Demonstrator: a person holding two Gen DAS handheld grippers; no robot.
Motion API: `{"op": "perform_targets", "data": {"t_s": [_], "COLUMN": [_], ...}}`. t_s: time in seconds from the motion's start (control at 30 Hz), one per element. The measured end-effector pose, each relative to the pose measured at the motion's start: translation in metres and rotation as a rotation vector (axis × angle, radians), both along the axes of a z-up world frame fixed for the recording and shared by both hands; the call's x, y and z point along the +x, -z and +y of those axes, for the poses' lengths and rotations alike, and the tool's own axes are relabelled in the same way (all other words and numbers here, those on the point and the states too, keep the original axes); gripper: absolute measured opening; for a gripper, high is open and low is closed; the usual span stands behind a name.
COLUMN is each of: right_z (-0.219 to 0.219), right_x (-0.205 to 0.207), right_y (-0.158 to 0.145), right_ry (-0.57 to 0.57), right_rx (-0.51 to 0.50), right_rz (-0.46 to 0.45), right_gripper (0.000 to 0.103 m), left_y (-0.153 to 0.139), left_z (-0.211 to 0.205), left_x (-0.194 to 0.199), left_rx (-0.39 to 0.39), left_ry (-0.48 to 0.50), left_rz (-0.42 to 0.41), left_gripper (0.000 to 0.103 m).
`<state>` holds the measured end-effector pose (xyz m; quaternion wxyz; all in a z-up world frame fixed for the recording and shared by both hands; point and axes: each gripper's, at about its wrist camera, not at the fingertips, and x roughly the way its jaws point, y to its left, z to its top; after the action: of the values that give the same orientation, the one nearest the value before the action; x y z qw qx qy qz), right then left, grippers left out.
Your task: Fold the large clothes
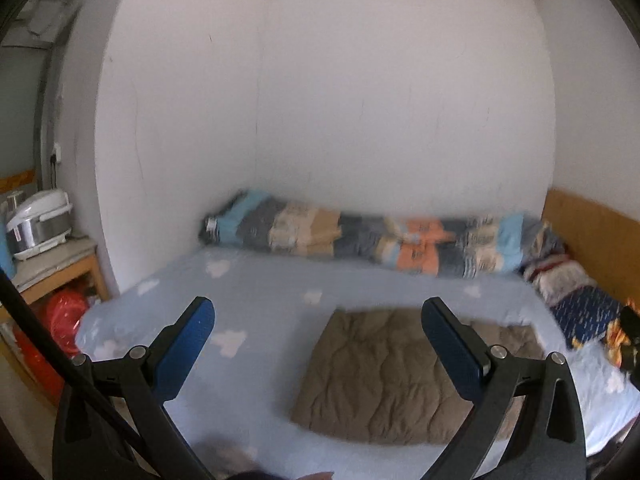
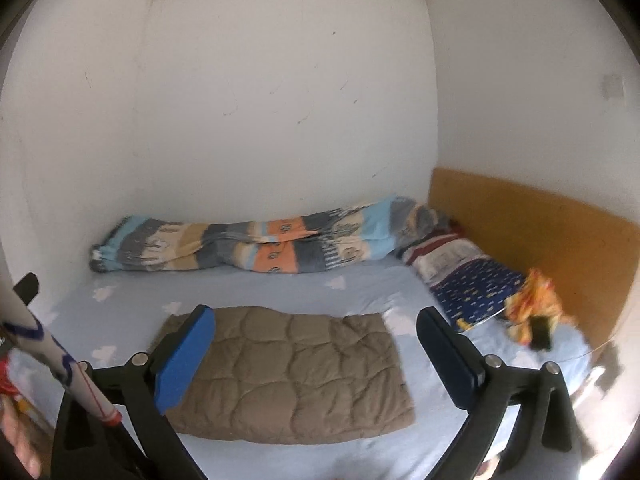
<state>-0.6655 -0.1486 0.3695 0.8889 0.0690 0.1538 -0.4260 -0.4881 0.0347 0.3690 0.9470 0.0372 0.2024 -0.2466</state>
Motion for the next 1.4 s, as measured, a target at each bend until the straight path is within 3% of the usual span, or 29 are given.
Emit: {"op": "perform_targets", "data": {"t_s": [0.17,0.37,0.57,1.4], "right_z": [0.0,-0.002,-0.003,-0.004], "right_x": [0.013,0.026,0.034,0.045], "right_y": [0.016,0.031,0.038,0.051], "right_ry": [0.015,0.016,0.015,0.001], "right_rx": [-0.012,0.007,0.011,0.034], "right_rz": [0.048,0.092,0.119,0.152], "right_gripper": [0.103,0.103,0.103,0.103], "left_y": [0.027,0.044,0.048,0.053], "left_z": [-0.017,-0.022,-0.024,-0.043], "left_x": [0.03,0.038,0.035,0.015], "left_rx": [0.121,0.119,0.144,0.205], "left_ry": [0.007,0.05,0.024,0.082], "left_rz": [0.096,0.158,0.134,0.088], "left_gripper": [0.103,0.103,0.103,0.103]}}
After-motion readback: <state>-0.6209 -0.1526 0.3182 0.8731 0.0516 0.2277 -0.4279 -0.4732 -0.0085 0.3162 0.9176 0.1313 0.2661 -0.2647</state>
